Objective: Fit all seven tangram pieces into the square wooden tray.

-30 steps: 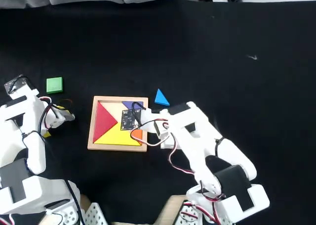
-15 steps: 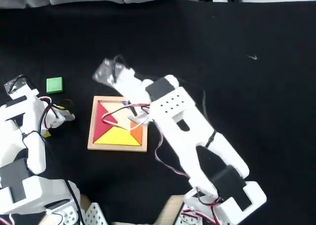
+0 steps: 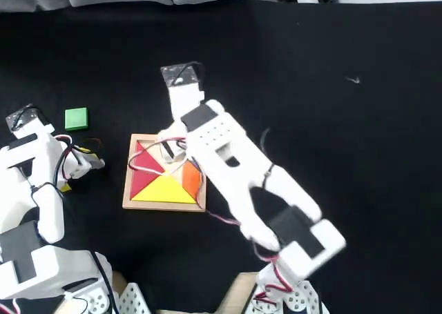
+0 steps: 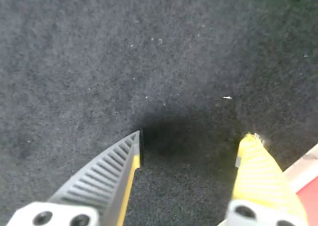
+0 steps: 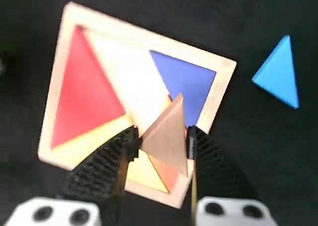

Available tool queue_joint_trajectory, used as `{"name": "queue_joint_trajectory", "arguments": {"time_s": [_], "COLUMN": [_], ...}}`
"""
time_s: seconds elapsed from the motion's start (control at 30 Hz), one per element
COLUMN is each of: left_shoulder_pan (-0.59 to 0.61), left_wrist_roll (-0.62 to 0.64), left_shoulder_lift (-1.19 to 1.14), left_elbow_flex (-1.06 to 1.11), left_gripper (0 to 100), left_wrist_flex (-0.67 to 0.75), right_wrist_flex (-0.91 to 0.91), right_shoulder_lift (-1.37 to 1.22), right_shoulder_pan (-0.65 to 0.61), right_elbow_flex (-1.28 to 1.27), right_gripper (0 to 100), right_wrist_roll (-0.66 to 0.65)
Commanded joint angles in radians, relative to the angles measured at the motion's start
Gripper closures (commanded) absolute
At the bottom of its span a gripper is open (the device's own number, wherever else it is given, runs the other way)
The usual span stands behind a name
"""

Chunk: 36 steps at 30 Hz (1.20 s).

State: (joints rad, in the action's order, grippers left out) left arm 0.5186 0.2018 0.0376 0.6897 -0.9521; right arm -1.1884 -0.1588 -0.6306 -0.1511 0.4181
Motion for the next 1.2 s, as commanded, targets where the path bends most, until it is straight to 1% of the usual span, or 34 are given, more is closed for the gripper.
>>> {"name": "queue_joint_trajectory", "arguments": {"time_s": [0.0, 0.17, 0.23, 0.4, 0.6, 0.73, 0.8, 0.93, 0.97, 1.03, 1.13, 1.17], "left_shoulder_pan": [-0.010, -0.010, -0.010, -0.010, -0.010, -0.010, -0.010, -0.010, -0.010, -0.010, -0.010, -0.010], "left_wrist_roll": [0.009, 0.009, 0.009, 0.008, 0.008, 0.009, 0.009, 0.009, 0.009, 0.009, 0.009, 0.009], "left_shoulder_lift": [0.005, 0.005, 0.005, 0.005, 0.005, 0.005, 0.005, 0.005, 0.005, 0.005, 0.005, 0.005], "left_elbow_flex": [-0.002, -0.002, -0.002, -0.002, -0.002, -0.002, -0.002, -0.002, -0.002, -0.002, -0.002, -0.002], "left_gripper": [69, 69, 69, 69, 69, 69, 69, 69, 69, 69, 69, 69], "left_wrist_flex": [0.003, 0.003, 0.003, 0.003, 0.003, 0.003, 0.003, 0.003, 0.003, 0.003, 0.003, 0.003], "right_wrist_flex": [0.009, -0.071, -0.106, -0.149, -0.229, -0.304, -0.324, -0.331, -0.334, -0.356, -0.365, -0.364], "right_shoulder_lift": [-0.068, -0.180, -0.219, -0.305, -0.360, -0.386, -0.398, -0.407, -0.403, -0.380, -0.337, -0.331], "right_shoulder_pan": [-0.012, -0.058, -0.078, -0.077, -0.081, -0.092, -0.097, -0.104, -0.106, -0.094, -0.071, -0.068], "right_elbow_flex": [0.130, 0.234, 0.277, 0.358, 0.455, 0.529, 0.556, 0.585, 0.593, 0.628, 0.702, 0.727], "right_gripper": [86.1, 86.1, 86.1, 86.0, 85.3, 74.0, 69.8, 69.5, 70.1, 77.0, 94.9, 99.4], "right_wrist_roll": [0.107, 0.226, 0.252, 0.295, 0.284, 0.282, 0.259, 0.226, 0.213, 0.163, 0.034, -0.011]}}
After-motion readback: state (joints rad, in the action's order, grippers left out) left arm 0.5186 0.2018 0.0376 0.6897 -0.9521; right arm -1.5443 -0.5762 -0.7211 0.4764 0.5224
